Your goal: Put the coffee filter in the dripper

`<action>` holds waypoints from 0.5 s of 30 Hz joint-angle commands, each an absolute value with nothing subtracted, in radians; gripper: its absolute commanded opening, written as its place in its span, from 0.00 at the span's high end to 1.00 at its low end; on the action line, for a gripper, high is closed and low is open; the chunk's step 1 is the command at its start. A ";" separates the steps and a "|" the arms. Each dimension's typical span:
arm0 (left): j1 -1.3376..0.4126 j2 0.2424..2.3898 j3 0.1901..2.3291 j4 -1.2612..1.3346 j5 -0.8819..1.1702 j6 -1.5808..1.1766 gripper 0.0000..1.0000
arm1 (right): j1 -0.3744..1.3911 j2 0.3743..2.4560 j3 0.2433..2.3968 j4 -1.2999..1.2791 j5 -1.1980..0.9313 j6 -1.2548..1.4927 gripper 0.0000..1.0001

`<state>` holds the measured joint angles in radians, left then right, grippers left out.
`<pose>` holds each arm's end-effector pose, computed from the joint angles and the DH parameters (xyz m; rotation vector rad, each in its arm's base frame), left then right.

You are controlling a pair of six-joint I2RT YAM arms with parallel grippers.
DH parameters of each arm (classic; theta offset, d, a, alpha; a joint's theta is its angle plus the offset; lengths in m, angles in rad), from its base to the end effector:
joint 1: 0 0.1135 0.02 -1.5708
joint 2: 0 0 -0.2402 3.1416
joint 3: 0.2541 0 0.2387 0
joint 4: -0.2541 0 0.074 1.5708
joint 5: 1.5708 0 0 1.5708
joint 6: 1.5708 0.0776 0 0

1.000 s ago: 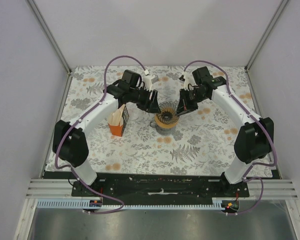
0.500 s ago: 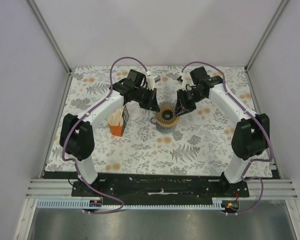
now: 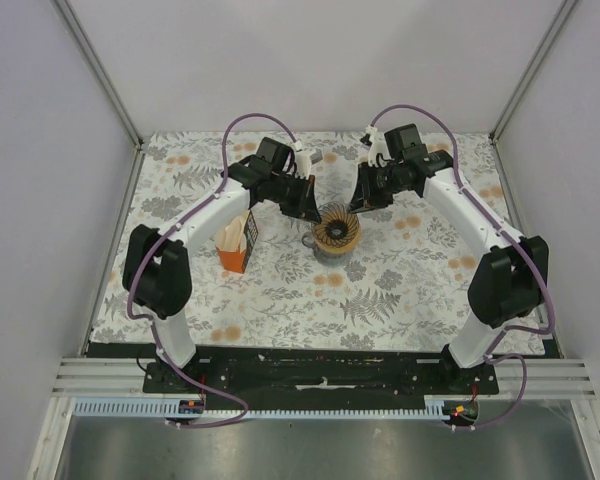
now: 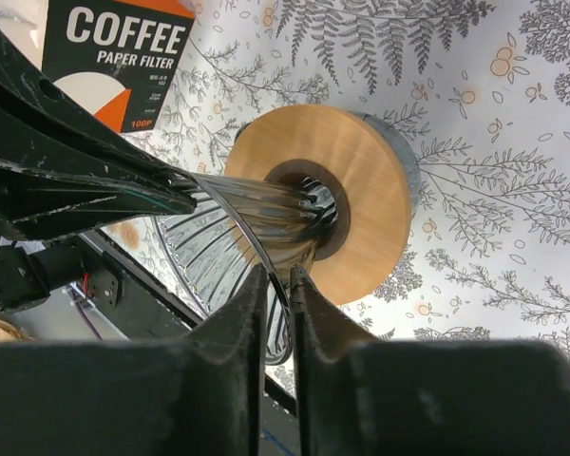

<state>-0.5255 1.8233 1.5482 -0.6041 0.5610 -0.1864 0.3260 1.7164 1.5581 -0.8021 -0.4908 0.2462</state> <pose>0.3320 -0.2403 0.2335 0.6797 2.4277 -0.9920 0.3427 0.1545 0.2573 -0.3047 2.5566 0.8449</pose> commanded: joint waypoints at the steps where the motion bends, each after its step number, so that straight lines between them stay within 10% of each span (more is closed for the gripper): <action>1: -0.532 1.861 1.581 -0.655 0.543 -0.186 0.93 | 0.328 1.719 1.554 -0.739 -0.465 0.278 0.88; 8: -0.531 1.875 1.614 -0.669 0.535 -0.167 0.69 | 0.328 1.764 1.536 -0.753 -0.494 0.268 1.00; 15: -0.531 1.884 1.617 -0.670 0.509 -0.153 0.74 | 0.328 1.783 1.508 -0.729 -0.500 0.239 1.00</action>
<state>-0.5262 1.8786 1.5787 -0.6601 0.5228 -0.1848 0.3260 1.7607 1.5486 -0.7490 -0.5320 0.2699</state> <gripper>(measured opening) 0.296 0.010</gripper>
